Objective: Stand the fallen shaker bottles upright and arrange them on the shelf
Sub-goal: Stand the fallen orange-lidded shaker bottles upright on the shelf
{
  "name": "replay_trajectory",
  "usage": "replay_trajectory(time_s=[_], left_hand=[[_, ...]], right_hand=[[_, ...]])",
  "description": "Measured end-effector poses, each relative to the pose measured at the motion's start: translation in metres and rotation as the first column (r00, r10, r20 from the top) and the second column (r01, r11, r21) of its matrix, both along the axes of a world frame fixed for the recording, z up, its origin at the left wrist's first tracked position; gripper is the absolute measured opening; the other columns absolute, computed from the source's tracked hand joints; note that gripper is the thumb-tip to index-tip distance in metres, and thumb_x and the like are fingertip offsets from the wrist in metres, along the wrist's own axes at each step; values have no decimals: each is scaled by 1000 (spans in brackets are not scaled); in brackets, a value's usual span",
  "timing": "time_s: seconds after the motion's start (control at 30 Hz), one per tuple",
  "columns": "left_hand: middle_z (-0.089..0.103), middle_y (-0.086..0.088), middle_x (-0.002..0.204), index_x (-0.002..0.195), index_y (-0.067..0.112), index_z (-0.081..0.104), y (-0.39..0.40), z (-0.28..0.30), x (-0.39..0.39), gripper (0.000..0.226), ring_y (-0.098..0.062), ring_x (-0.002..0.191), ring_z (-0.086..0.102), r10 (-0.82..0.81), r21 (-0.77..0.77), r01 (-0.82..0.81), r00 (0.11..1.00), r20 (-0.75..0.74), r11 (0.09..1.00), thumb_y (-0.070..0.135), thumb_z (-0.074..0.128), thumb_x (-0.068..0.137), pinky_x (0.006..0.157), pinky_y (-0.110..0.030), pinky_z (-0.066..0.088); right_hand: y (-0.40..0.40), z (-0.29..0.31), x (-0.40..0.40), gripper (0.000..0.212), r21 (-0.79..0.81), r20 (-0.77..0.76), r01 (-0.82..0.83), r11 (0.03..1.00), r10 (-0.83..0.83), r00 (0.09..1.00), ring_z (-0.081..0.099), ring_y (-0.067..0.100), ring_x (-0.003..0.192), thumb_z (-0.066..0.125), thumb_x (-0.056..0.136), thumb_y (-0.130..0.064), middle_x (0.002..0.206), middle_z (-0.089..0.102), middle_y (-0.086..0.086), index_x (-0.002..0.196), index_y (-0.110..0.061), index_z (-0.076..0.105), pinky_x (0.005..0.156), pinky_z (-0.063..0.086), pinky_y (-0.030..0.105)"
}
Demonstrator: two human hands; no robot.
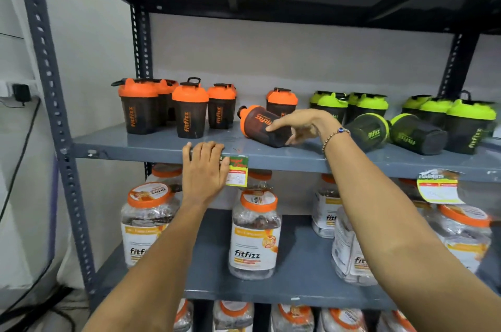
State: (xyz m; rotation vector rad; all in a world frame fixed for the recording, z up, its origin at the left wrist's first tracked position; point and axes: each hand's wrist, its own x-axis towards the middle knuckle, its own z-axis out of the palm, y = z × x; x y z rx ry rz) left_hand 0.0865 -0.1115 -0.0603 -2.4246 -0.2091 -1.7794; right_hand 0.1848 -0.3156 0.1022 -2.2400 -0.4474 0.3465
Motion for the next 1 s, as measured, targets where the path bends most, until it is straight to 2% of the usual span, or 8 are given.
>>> replay_trajectory(time_s=[0.13, 0.23, 0.3, 0.43, 0.5, 0.6, 0.73, 1.0], left_hand=[[64, -10, 105, 106, 8, 65, -1, -1, 2, 38, -23, 101, 47, -6, 7, 5, 1000, 27, 1000, 32, 40, 91, 102, -47, 29], [64, -10, 106, 107, 9, 64, -1, -1, 1, 38, -23, 102, 49, -6, 5, 6, 1000, 20, 1000, 33, 39, 91, 103, -46, 29], [64, -10, 106, 108, 9, 64, -1, -1, 0, 39, -21, 102, 47, -13, 2, 13, 1000, 17, 1000, 33, 39, 92, 104, -45, 29], [64, -9, 106, 108, 10, 64, 0, -1, -1, 39, -20, 103, 46, -24, 3, 24, 1000, 10, 1000, 34, 38, 92, 103, -45, 28], [63, -8, 107, 109, 10, 64, 1, -1, -1, 39, -21, 103, 49, -24, 1, 24, 1000, 0, 1000, 34, 38, 93, 104, -45, 29], [63, -8, 107, 109, 11, 63, 1, -1, -1, 38, -23, 102, 53, -34, 3, 34, 999, -5, 999, 34, 38, 93, 103, -45, 30], [63, -8, 107, 109, 11, 63, 3, -2, -1, 37, -23, 103, 53, -47, -3, 47, 999, -13, 999, 34, 39, 92, 104, -45, 30], [64, -8, 108, 109, 11, 63, 3, -1, -1, 38, -25, 102, 57, -49, -9, 48, 998, -31, 999, 35, 38, 92, 103, -44, 30]], right_hand=[[-5, -8, -5, 47, 316, -199, 8, 949, 58, 978, 66, 31, 91, 73, 75, -34, 130, 56, 15, 114, -16, 54, 65, 59, 33], [-2, -21, -5, 55, 720, -327, 48, 692, 278, 903, 64, 38, 106, 74, 77, -19, 133, 53, 21, 124, -8, 48, 74, 61, 47], [6, -29, -7, 52, 810, -276, 38, 585, 324, 905, 61, 37, 113, 72, 80, -10, 132, 53, 22, 126, -6, 48, 82, 60, 47], [21, -33, -10, 68, 661, -78, -6, 751, 76, 994, 59, 24, 114, 82, 70, -18, 126, 62, 14, 129, -4, 52, 98, 51, 38], [25, -36, -7, 63, 568, 24, 15, 823, -35, 999, 58, 22, 110, 85, 66, -20, 117, 66, 8, 122, -5, 58, 94, 43, 34], [31, -40, -1, 55, 491, 59, 60, 869, -102, 993, 59, 25, 104, 84, 64, -5, 110, 67, 9, 114, -4, 61, 92, 45, 35], [38, -48, 22, 74, 377, 140, 134, 917, -200, 970, 62, 29, 107, 90, 46, -16, 110, 69, 10, 112, -6, 60, 98, 50, 39], [39, -49, 11, 63, 268, 191, 188, 945, -243, 951, 60, 31, 110, 86, 63, -15, 118, 66, 12, 118, -6, 56, 95, 50, 41]])
